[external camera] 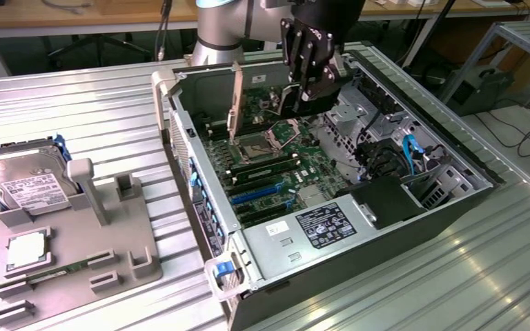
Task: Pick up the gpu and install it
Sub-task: 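Insert the gpu into the slot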
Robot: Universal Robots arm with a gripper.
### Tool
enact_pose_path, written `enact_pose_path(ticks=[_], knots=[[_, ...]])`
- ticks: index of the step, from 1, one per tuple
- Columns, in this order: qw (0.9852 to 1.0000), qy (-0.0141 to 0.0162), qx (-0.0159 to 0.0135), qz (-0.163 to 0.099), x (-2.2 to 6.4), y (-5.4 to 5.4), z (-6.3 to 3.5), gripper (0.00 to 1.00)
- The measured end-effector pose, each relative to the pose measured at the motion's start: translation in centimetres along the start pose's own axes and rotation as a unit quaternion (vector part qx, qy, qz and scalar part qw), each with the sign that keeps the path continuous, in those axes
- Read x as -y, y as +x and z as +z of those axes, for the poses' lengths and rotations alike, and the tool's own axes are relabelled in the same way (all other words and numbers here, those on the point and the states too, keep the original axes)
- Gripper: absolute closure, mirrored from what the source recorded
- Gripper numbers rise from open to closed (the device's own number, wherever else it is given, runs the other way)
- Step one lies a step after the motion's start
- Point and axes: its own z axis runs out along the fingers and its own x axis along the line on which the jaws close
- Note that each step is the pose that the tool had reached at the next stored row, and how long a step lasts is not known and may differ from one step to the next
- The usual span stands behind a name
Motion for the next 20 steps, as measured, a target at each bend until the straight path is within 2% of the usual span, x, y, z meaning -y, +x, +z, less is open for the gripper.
enact_pose_path(ticks=[14,20], knots=[[1.0000,0.0000,0.0000,0.000,-0.04,0.0,1.29,0.73],[1.0000,0.0001,0.0000,0.000,-0.08,0.1,2.23,0.73]])
